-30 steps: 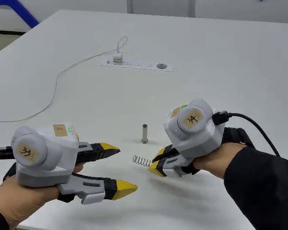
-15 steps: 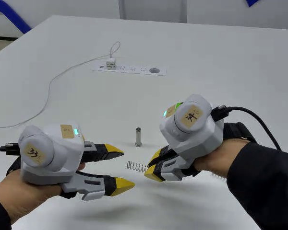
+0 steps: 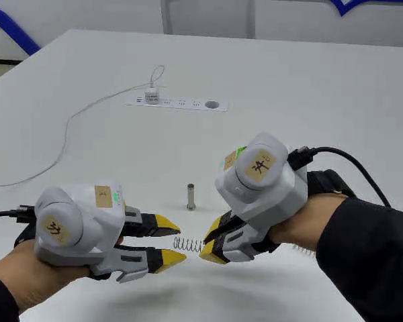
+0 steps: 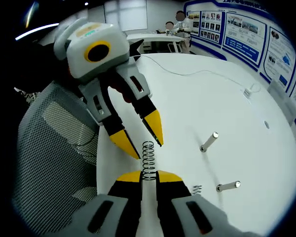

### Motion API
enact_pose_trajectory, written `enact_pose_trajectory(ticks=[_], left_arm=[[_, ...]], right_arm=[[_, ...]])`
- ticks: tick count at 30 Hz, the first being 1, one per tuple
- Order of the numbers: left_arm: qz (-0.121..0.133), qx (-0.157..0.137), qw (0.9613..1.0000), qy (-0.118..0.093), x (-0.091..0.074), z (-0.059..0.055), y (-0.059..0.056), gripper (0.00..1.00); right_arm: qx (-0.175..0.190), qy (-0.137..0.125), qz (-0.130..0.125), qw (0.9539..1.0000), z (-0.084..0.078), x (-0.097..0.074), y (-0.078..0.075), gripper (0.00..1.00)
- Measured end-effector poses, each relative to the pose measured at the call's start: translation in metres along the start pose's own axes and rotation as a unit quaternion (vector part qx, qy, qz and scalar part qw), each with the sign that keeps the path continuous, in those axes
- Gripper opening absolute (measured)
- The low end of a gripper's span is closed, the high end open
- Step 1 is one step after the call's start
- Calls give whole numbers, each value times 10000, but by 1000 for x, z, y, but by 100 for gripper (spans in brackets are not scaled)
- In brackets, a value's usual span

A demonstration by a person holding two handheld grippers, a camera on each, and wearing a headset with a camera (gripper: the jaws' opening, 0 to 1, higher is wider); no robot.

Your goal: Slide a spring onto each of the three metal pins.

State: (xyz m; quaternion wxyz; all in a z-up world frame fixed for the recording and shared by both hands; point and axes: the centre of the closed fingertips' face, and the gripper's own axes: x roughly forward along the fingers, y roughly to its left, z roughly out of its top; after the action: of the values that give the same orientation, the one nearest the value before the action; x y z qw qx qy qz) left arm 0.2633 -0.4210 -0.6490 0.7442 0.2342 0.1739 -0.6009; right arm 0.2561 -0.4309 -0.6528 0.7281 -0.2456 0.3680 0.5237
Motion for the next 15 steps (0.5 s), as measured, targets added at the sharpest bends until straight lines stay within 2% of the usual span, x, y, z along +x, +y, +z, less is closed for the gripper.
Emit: enact_pose_trajectory(ticks=[10,15], left_arm=[[-44,138,9999,42,3,-2,-2,13],[-28,102,9999,20,4,-3,-2,13]], right_arm=[[-32,67,82,9999,2,-3,5,11],[-38,38,66,10000,7,-8,5,11]])
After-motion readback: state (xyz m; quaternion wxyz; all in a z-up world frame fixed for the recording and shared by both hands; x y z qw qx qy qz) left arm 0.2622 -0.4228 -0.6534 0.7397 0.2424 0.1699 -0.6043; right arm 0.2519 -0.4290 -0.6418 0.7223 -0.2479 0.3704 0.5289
